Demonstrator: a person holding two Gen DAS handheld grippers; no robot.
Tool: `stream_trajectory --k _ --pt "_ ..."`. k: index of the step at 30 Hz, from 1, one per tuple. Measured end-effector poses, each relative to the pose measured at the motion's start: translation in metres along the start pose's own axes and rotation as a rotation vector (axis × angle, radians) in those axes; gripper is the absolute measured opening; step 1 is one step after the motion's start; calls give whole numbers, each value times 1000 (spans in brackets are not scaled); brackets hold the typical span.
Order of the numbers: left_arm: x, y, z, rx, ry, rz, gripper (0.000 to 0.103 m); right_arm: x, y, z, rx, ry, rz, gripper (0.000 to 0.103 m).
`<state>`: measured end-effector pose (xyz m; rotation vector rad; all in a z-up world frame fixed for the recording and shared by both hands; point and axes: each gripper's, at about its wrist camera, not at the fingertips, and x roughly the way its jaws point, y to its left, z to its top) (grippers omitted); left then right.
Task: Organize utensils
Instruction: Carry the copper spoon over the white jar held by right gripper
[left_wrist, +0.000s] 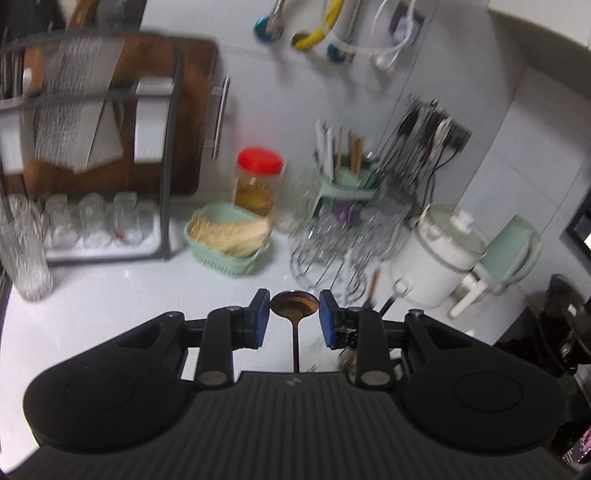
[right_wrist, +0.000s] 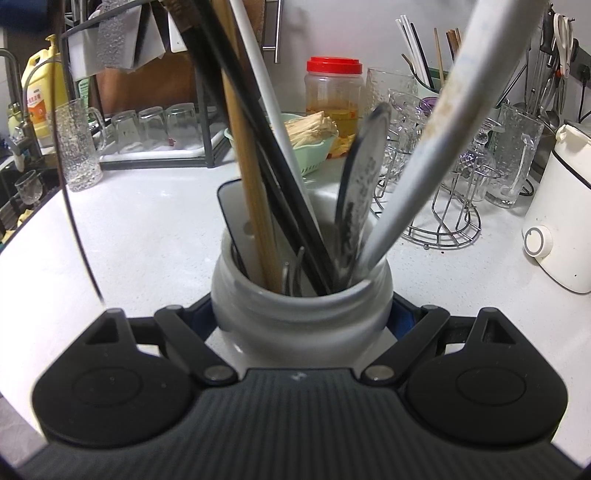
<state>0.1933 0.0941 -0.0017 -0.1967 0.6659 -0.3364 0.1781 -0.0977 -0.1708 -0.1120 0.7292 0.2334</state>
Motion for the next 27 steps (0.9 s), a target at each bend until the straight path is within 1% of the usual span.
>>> stream_trajectory --k 3,9,11,13,16,19,20,27 --pt "-13 -14 15 34 -21 -11 33 0 0 1 -1 2 -2 91" --pt "-32 -41 35 69 -81 -89 33 1 0 1 -1 9 -3 91" --pt "-34 -49 39 85 -98 -120 33 0 0 1 0 9 -3 91" --pt "-32 -57 43 106 -106 -131 33 0 0 1 -1 10 -2 91" --pt "-21 -68 45 138 -104 -139 33 0 0 2 -1 8 -2 91" --pt "-6 -75 46 174 -105 -115 33 0 0 1 2 5 1 91" --pt "-2 -77 47 183 -105 -121 33 0 0 1 4 5 4 91" --pt "35 -87 49 240 -79 -117 33 2 1 2 -14 8 25 91"
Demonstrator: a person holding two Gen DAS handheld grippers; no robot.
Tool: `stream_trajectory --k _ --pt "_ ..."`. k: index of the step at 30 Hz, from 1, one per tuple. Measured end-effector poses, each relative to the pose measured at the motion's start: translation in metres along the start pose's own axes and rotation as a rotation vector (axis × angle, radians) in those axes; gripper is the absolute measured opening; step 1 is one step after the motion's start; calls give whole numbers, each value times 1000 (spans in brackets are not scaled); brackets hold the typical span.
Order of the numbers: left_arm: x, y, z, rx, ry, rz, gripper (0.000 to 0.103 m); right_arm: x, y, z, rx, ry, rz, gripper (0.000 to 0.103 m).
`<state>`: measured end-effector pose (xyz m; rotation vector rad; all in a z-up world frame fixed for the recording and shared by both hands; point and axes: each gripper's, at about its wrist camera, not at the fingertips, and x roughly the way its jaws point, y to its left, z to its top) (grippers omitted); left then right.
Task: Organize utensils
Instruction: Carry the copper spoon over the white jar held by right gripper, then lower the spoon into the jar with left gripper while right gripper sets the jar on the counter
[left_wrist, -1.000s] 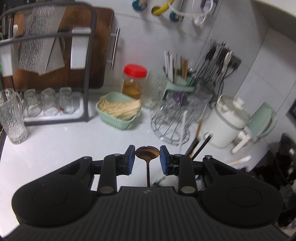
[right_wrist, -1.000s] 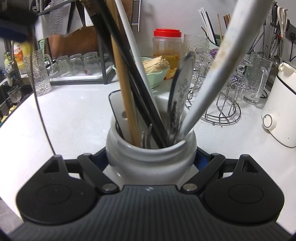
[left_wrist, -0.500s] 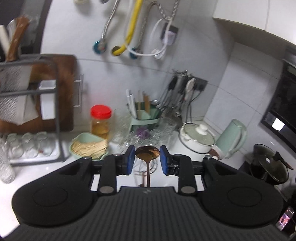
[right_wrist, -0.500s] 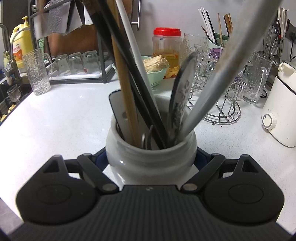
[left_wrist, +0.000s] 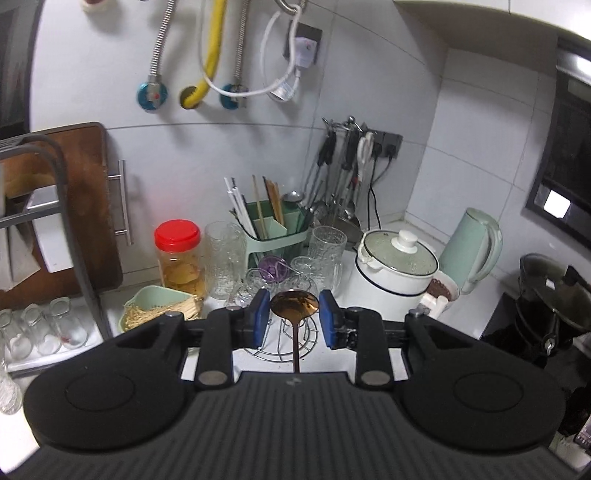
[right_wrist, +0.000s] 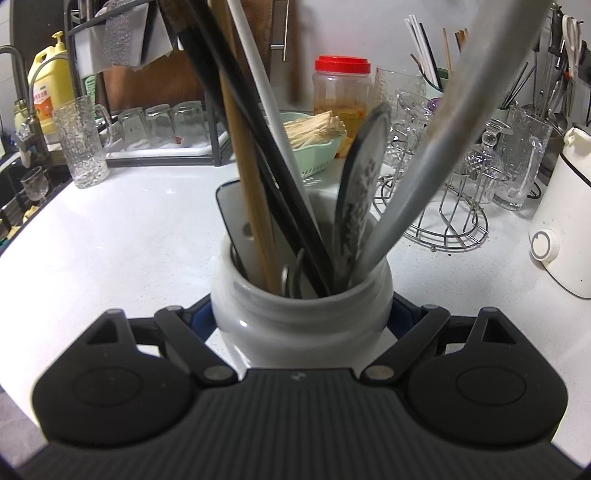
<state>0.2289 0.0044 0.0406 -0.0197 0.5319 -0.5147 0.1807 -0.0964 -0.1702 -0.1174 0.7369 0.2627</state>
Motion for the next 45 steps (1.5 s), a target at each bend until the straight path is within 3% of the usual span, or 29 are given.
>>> stream_trajectory --k 5,15,28,34,40,42,45 --pt "27 -9 -11 61 35 14 33 1 1 1 -5 3 8 91" --pt "62 -5 -42 64 115 -2 33 1 -1 1 -23 -8 29 91" --pt "87 10 -46 21 339 -30 33 4 2 3 -31 -13 35 91" --pt "91 17 -42 25 361 -10 34 10 8 9 -35 -22 40 91" --pt "90 36 -37 -33 369 14 35 18 15 15 -37 -30 44 91" --pt "89 40 -35 -35 366 33 55 21 16 18 -37 -28 44 91" --pt "81 44 -30 -50 333 49 66 24 18 21 -34 -22 41 91"
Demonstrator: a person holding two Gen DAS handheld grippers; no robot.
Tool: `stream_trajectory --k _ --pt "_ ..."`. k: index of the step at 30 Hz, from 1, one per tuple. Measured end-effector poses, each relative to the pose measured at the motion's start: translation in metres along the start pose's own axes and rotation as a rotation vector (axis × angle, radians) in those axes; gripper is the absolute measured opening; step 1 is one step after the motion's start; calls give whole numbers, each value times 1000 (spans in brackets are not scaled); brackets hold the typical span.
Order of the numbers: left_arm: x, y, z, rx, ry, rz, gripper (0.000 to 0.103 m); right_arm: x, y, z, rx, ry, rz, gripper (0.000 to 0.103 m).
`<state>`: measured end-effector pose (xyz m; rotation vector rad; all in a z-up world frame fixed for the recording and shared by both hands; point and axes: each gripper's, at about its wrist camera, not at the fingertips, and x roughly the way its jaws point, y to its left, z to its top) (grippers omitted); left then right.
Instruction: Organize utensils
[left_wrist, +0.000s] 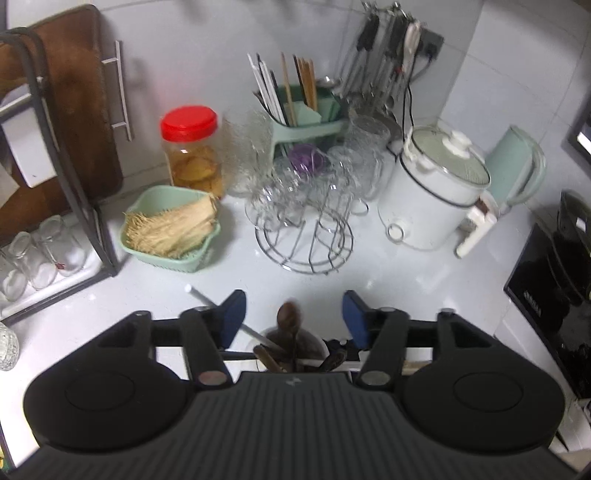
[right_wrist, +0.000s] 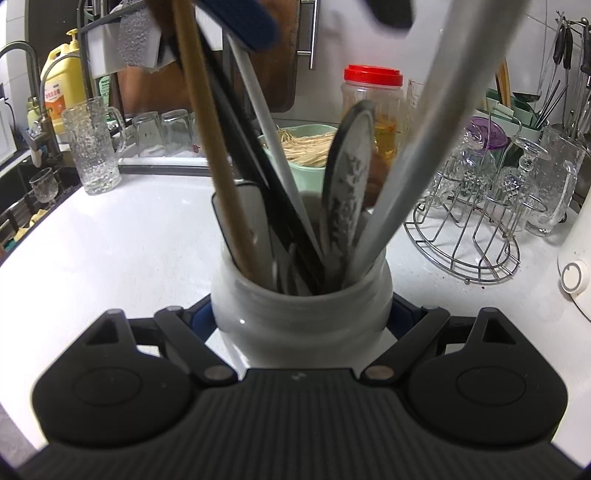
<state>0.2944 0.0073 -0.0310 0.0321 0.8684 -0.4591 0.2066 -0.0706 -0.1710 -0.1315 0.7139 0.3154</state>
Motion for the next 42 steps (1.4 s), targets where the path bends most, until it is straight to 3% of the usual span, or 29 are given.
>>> stream_trajectory --k 7,9,15,28,42 --pt "-28 1 -1 -28 -54 5 76 1 -1 4 16 9 4 91" --pt "-40 1 -2 -38 -74 20 83 2 -4 7 33 23 14 103" --pt "-81 -1 -1 -91 -149 65 94 -13 -4 13 43 13 6 103" --pt "-173 17 -24 -105 -287 186 101 -91 8 34 98 -40 -9 103" --pt "-228 57 -93 -171 -278 243 101 -182 51 31 172 -108 -90 103"
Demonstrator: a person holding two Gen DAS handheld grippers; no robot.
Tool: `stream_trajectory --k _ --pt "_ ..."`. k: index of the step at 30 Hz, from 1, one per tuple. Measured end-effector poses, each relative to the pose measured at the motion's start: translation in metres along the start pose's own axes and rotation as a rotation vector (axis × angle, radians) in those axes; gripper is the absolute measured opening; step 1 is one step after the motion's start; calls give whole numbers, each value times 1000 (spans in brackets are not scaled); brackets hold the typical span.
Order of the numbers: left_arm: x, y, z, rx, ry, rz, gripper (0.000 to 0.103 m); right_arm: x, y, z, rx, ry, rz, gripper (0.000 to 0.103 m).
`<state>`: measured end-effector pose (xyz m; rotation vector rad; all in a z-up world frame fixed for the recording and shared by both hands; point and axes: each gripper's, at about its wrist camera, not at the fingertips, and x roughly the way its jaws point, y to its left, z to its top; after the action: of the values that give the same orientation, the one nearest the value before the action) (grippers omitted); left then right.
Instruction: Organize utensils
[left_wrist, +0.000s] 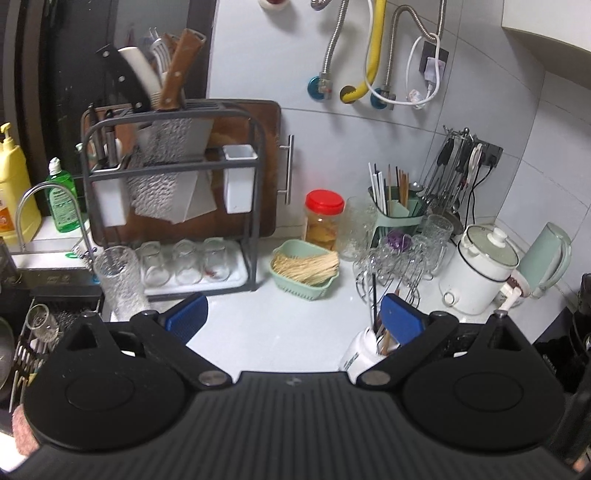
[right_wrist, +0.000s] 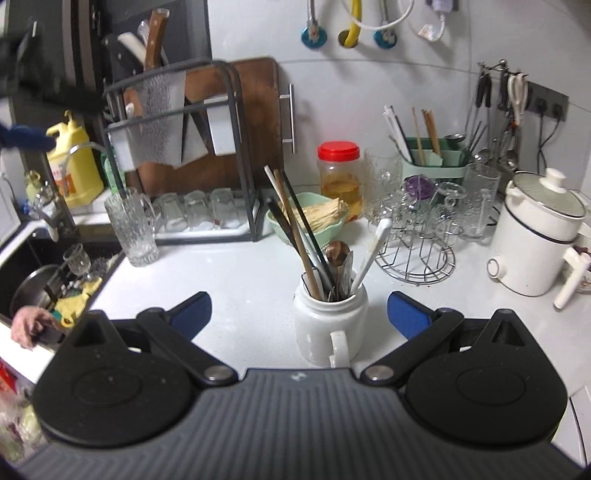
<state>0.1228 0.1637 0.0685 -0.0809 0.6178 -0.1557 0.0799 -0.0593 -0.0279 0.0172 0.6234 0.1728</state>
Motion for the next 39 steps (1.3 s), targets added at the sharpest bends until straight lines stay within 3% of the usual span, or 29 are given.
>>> stream_trajectory --k 8,17,39 --pt "-26 -15 -34 -14 -5 44 101 -49 -8 11 14 -68 13 103" --pt "-38 -45 -70 -64 21 74 101 -87 -32 3 5 -80 34 103" --pt "-73 -84 -125 -73 40 126 101 -121 -61 -36 5 -79 63 103"
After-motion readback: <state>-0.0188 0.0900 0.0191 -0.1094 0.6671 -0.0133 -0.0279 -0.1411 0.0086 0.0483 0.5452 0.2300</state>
